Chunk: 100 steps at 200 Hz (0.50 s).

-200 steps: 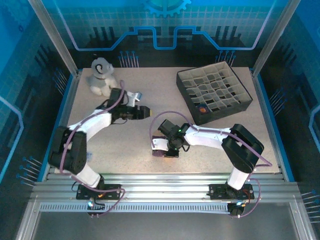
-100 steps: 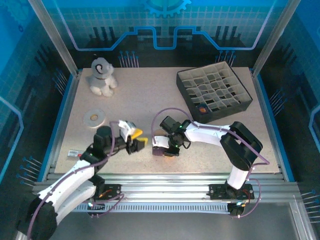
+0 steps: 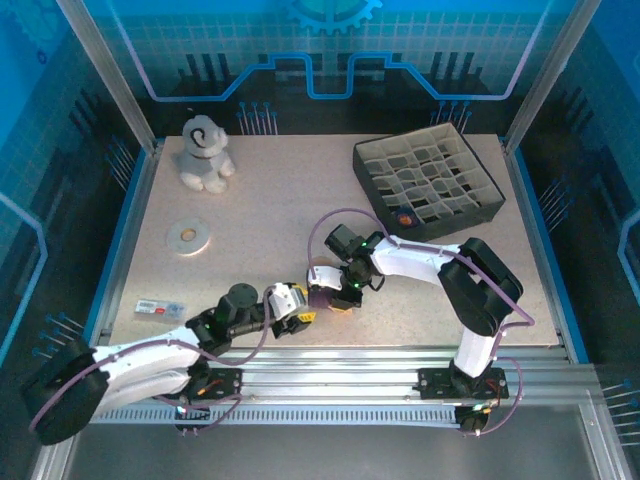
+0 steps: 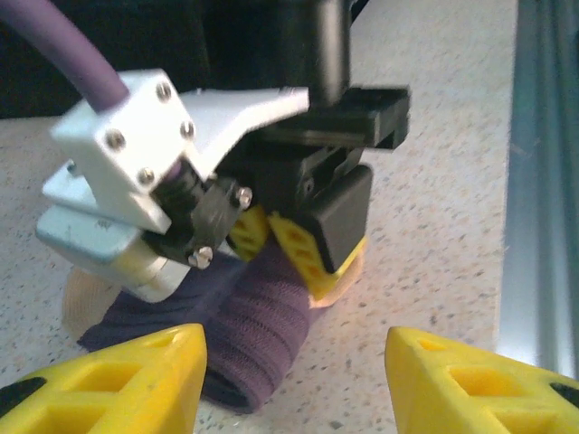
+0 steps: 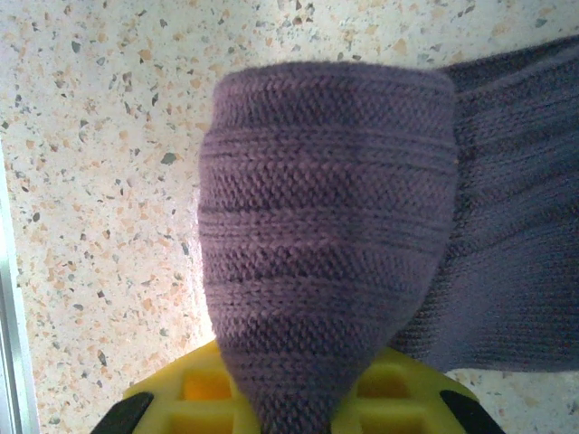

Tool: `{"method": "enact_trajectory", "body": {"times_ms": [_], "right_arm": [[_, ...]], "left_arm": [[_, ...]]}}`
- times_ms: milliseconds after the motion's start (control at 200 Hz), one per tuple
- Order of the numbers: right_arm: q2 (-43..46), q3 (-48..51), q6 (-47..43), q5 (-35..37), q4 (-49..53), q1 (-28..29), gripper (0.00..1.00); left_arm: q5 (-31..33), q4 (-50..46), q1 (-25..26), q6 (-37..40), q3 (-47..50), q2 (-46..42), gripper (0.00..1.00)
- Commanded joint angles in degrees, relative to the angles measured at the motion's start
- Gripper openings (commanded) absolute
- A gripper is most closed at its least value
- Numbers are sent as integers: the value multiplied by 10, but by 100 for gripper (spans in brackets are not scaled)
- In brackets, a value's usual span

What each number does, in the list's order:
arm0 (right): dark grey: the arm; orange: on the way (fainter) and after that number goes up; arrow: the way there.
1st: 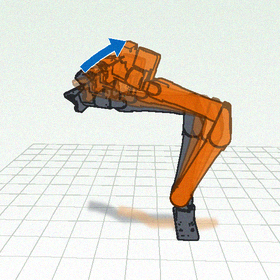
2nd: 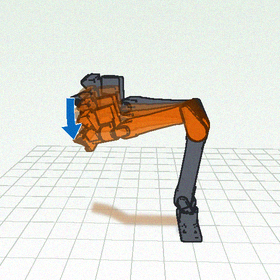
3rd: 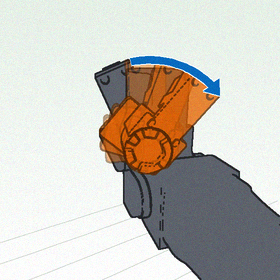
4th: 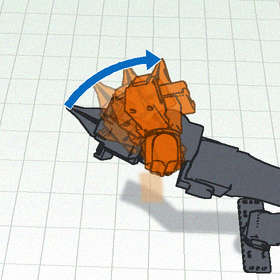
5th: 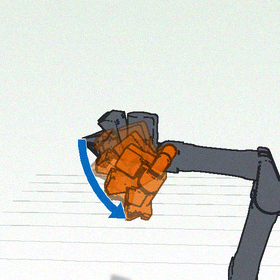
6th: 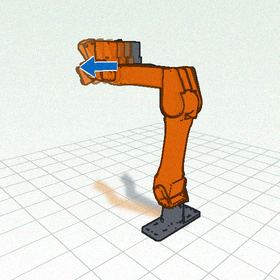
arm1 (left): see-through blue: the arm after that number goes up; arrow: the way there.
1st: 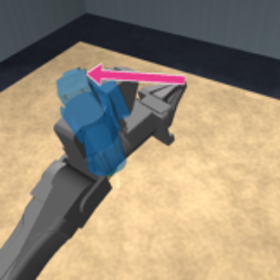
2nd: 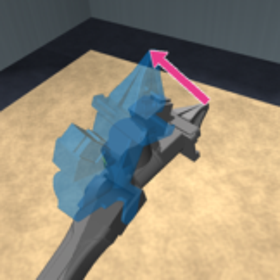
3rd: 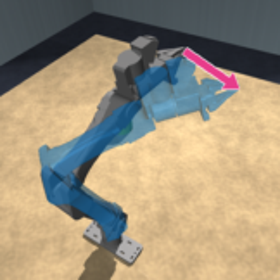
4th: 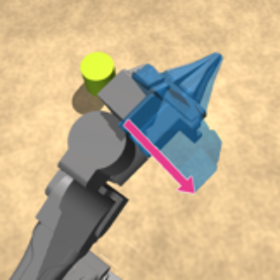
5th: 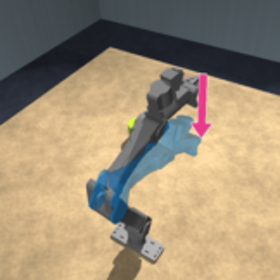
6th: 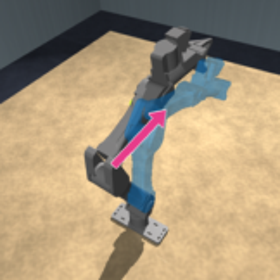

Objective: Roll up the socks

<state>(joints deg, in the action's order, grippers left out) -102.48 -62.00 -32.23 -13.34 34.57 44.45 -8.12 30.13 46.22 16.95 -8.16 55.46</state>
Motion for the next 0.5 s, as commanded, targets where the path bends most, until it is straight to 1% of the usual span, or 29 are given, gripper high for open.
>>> {"method": "enact_trajectory", "body": {"times_ms": [0, 220, 350, 495], "right_arm": [[-35, 20, -11, 36, 75, -13, 0], [-10, 31, -28, 8, 68, -20, 0], [-10, 30, -35, 2, 75, -23, 0], [-8, 34, -42, -8, 77, -24, 0]], "left_arm": [[24, 106, 4, 35, 3, 57, 55], [22, 226, 4, 46, -3, 179, 57], [9, 305, 4, 43, -1, 255, 58], [7, 426, 4, 37, 5, 351, 59]]}}
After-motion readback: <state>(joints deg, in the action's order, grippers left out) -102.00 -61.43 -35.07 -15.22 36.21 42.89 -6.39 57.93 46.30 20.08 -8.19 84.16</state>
